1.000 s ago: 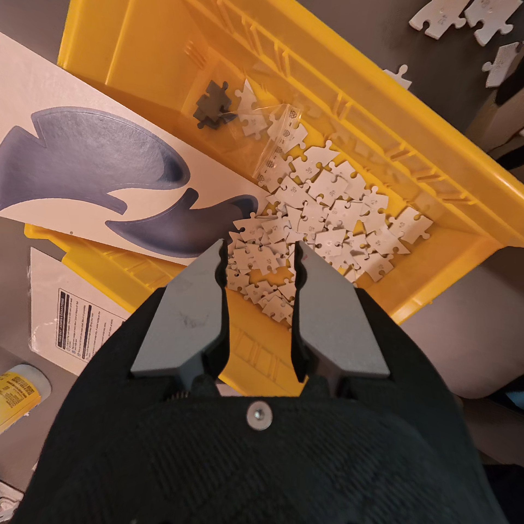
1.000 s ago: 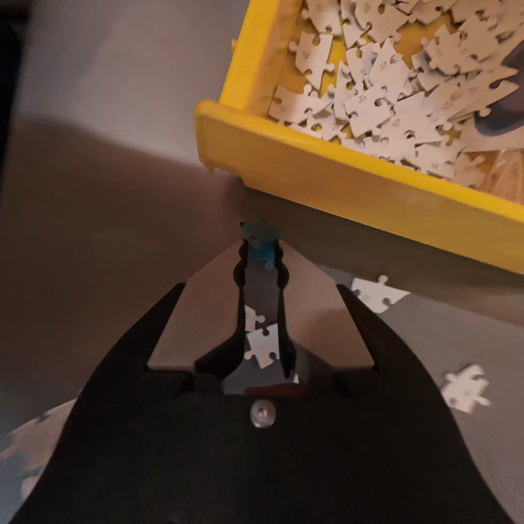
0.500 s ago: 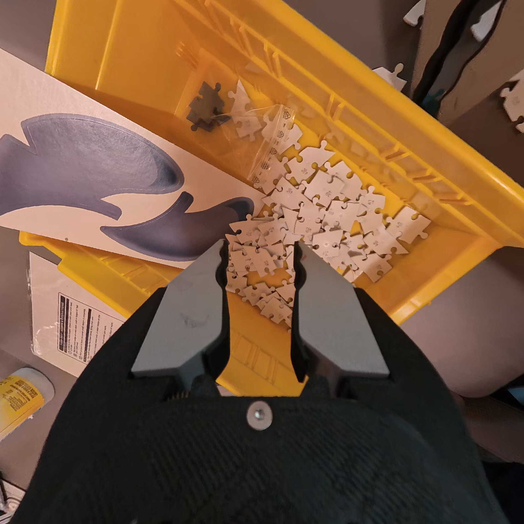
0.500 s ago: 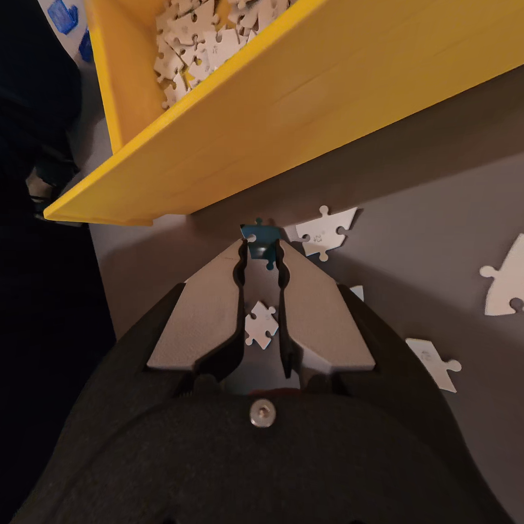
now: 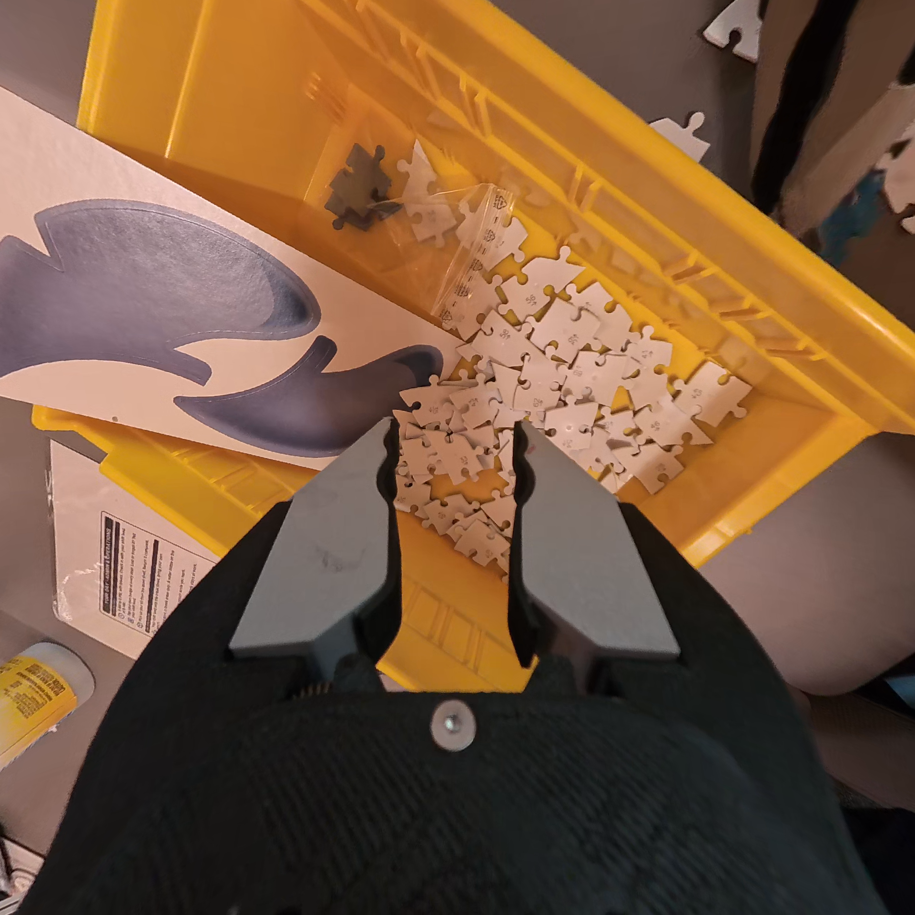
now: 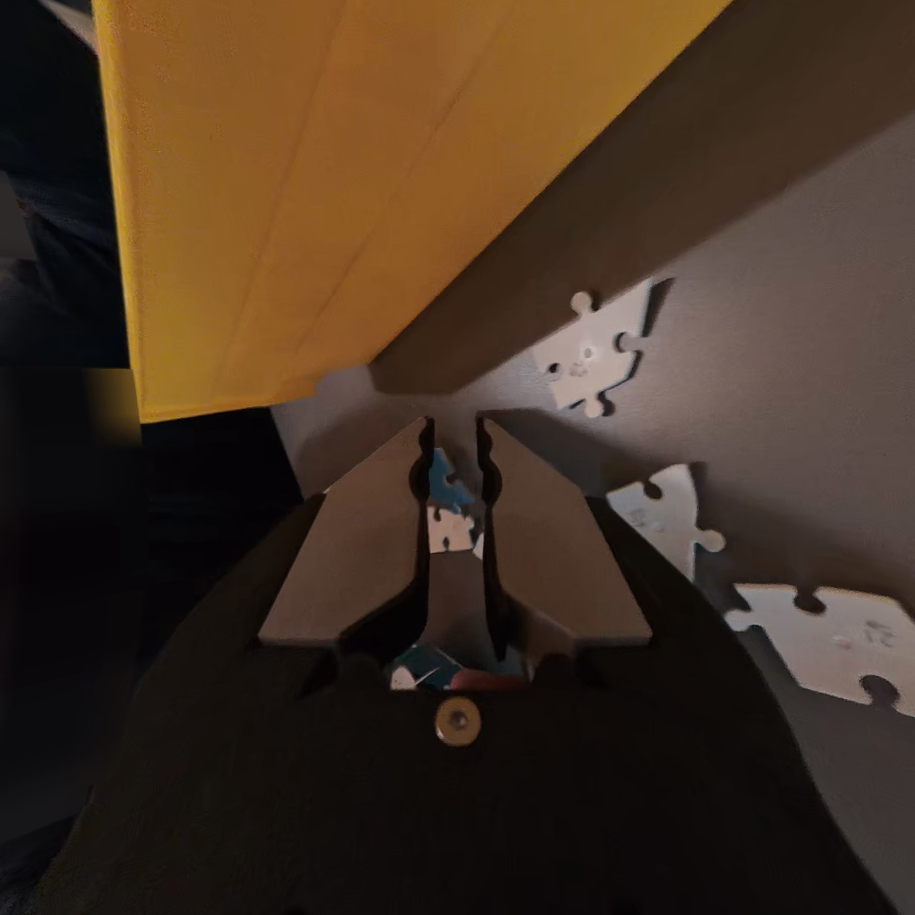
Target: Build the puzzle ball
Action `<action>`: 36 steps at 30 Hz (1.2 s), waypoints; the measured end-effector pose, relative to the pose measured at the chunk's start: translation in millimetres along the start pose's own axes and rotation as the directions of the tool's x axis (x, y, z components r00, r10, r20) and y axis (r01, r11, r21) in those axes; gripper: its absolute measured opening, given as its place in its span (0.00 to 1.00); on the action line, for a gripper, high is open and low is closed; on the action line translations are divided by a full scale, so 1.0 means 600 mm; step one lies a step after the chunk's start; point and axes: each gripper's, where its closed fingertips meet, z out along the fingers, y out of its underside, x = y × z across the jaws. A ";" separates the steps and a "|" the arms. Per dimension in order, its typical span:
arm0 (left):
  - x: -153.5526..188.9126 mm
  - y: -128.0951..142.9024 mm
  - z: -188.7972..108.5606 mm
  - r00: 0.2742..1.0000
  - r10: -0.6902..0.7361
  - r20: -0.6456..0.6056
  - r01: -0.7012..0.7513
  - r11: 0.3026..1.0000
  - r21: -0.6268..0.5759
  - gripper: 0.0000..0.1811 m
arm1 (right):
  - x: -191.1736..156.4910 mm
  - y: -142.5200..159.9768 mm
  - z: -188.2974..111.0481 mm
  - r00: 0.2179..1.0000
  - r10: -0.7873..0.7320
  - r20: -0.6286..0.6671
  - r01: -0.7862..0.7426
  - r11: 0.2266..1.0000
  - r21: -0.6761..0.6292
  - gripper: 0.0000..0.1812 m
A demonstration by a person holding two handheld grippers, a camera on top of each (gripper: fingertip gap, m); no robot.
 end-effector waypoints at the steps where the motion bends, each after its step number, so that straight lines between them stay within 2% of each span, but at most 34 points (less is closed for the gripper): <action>1: 0.001 0.000 0.000 1.000 0.001 0.000 -0.001 1.000 0.001 0.24 | 0.007 -0.006 -0.003 0.999 -0.001 -0.033 0.001 1.000 0.014 0.06; 5: 0.000 0.001 0.000 1.000 0.002 -0.001 -0.002 1.000 0.001 0.24 | 0.016 -0.030 -0.020 0.988 -0.074 -0.137 0.082 0.995 0.050 0.14; 10: -0.004 0.000 -0.003 1.000 -0.007 0.000 0.007 1.000 0.010 0.24 | -0.021 -0.038 -0.061 0.929 -0.272 -0.249 0.294 0.954 0.057 0.15; 14: -0.002 0.000 0.000 1.000 -0.002 -0.002 0.002 1.000 0.001 0.24 | -0.035 0.004 -0.044 0.848 -0.440 -0.295 0.436 0.896 -0.084 0.16; 19: 0.003 -0.002 0.002 1.000 0.007 -0.002 -0.007 1.000 -0.002 0.24 | -0.005 0.030 -0.011 0.674 -0.632 -0.383 0.572 0.774 -0.271 0.15; 21: 0.004 -0.001 0.002 1.000 0.007 -0.001 -0.007 1.000 -0.005 0.24 | 0.004 0.035 -0.002 0.656 -0.656 -0.372 0.579 0.755 -0.309 0.15; 24: 0.004 0.000 0.000 1.000 0.008 -0.001 -0.008 1.000 -0.004 0.24 | -0.006 0.045 0.007 0.668 -0.680 -0.304 0.605 0.733 -0.311 0.14; 29: 0.001 -0.002 -0.004 1.000 0.003 -0.001 -0.003 1.000 0.010 0.24 | -0.018 0.050 0.005 0.644 -0.714 -0.274 0.644 0.700 -0.308 0.16; 36: 0.002 -0.002 -0.005 1.000 0.010 0.002 -0.010 1.000 0.010 0.24 | -0.007 0.053 0.013 0.545 -0.786 -0.293 0.684 0.618 -0.388 0.12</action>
